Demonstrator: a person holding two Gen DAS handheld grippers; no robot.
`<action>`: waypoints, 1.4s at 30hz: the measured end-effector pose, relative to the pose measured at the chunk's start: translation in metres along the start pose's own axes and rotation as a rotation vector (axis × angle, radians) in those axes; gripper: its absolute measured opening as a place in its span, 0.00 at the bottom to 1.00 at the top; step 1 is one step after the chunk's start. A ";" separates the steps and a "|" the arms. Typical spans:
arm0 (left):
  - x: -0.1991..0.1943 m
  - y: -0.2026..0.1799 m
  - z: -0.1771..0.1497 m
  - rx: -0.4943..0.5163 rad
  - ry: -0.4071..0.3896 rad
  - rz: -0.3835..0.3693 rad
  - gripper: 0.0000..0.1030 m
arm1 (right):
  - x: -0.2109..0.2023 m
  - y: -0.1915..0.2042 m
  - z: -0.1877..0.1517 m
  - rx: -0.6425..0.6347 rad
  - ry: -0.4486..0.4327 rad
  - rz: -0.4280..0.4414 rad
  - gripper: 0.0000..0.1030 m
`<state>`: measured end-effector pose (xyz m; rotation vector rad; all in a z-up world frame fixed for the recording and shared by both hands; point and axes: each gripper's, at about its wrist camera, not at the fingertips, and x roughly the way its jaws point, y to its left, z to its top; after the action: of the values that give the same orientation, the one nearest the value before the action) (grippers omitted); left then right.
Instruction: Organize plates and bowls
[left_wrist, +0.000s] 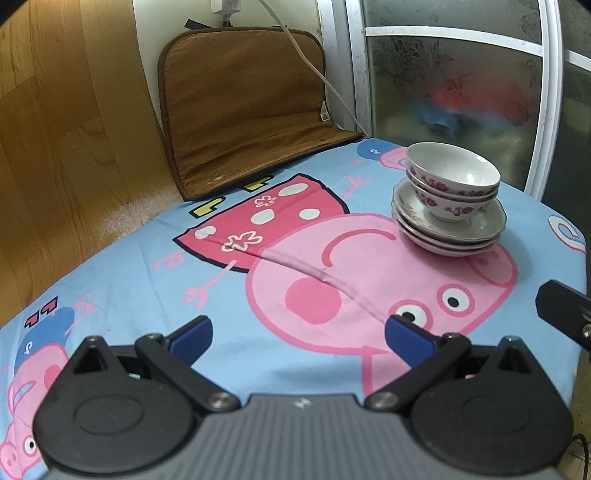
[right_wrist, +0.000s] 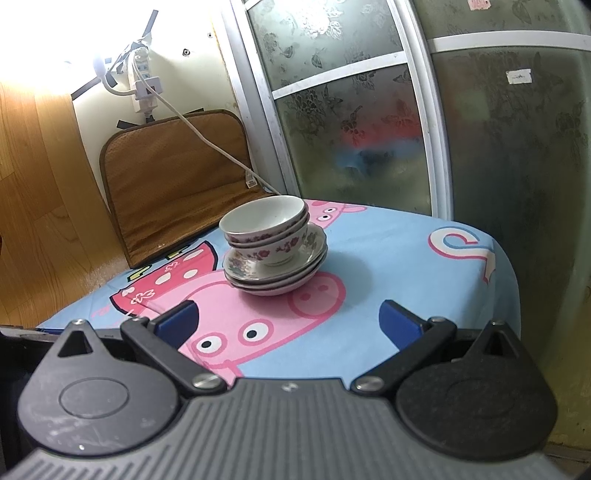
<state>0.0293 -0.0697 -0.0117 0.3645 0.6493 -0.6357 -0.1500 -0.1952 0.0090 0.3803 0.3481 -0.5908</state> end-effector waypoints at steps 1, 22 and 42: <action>0.000 0.000 0.000 -0.001 0.001 -0.001 1.00 | 0.000 0.000 0.000 0.000 0.000 0.000 1.00; 0.004 -0.002 -0.001 0.019 0.016 -0.001 1.00 | 0.000 0.001 -0.005 0.005 0.009 -0.003 1.00; 0.007 -0.006 -0.004 0.043 0.035 0.001 1.00 | 0.003 -0.002 -0.005 0.016 0.027 -0.003 1.00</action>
<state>0.0279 -0.0750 -0.0203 0.4164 0.6692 -0.6447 -0.1498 -0.1966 0.0030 0.4033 0.3700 -0.5918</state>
